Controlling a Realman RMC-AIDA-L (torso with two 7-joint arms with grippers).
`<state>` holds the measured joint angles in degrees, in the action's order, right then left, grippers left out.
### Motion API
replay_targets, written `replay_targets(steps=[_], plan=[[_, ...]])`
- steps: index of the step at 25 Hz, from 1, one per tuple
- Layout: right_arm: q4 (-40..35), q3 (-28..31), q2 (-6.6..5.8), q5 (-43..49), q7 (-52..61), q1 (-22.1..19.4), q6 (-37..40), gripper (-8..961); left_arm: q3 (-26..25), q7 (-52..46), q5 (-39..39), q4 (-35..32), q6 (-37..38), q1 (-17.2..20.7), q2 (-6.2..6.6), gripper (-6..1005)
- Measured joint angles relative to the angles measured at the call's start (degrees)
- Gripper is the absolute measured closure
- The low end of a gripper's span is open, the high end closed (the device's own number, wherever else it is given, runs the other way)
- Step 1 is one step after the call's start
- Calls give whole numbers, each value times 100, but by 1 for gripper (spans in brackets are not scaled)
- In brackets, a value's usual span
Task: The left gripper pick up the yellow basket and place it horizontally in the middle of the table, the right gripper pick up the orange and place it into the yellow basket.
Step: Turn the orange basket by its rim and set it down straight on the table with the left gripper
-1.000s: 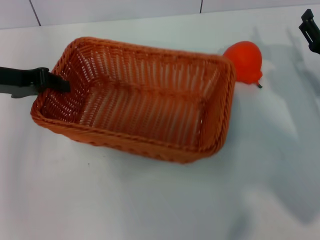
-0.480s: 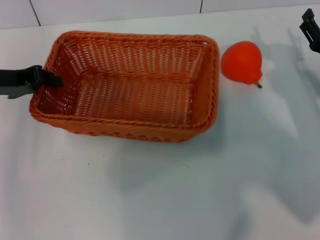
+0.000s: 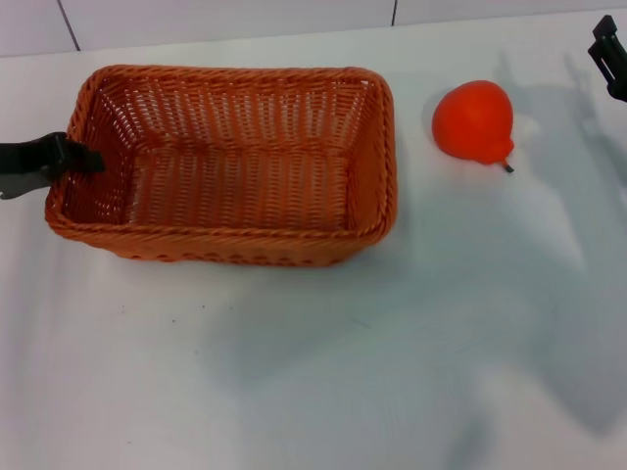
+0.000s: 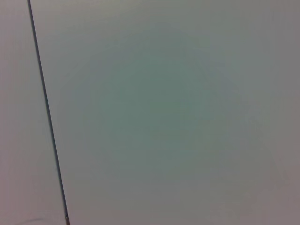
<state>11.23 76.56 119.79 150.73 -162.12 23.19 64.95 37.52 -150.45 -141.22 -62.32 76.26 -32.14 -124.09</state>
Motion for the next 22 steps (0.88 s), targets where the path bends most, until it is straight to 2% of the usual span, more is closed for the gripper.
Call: replay_targets(steps=[22], plan=[[2, -32, 9, 0, 5, 10, 0, 24, 1, 8, 274, 170, -460, 256, -14, 845]])
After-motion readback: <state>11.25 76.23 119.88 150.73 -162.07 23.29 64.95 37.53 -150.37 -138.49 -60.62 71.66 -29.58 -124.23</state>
